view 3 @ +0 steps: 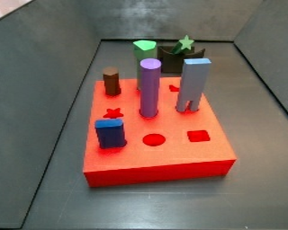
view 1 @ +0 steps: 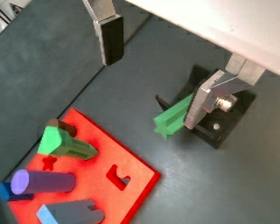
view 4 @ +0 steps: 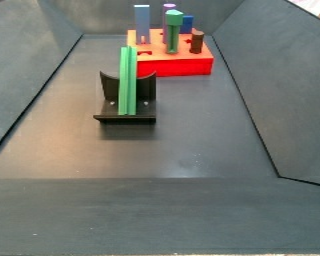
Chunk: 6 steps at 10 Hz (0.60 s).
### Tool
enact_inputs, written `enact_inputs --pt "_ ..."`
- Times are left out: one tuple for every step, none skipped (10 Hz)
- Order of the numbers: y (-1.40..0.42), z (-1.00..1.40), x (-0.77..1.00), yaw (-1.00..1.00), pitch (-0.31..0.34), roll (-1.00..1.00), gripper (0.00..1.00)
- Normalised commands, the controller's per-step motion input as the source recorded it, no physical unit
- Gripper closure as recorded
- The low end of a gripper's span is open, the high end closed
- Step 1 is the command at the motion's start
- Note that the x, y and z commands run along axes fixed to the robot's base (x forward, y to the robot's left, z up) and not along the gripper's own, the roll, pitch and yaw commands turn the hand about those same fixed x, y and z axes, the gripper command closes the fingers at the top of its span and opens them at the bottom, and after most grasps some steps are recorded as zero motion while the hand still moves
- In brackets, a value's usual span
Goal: Pick up the star object. Move up. Place the star object on the fixture. Regrasp the star object. Move to above the board. Insert the star object.
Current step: Regrasp the star object.
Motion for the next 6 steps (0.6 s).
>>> enact_inputs --pt "-0.37 0.1 -0.02 0.02 0.021 1.0 0.0" --pt "-0.15 0.08 -0.03 0.02 0.018 1.0 0.0" --pt "-0.04 0.05 -0.03 0.02 0.015 1.0 0.0" --pt "-0.04 0.03 -0.02 0.02 0.012 1.0 0.0" --pt "-0.04 0.02 0.0 0.02 0.009 1.0 0.0" --pt "-0.03 0.01 0.0 0.02 0.007 1.0 0.0"
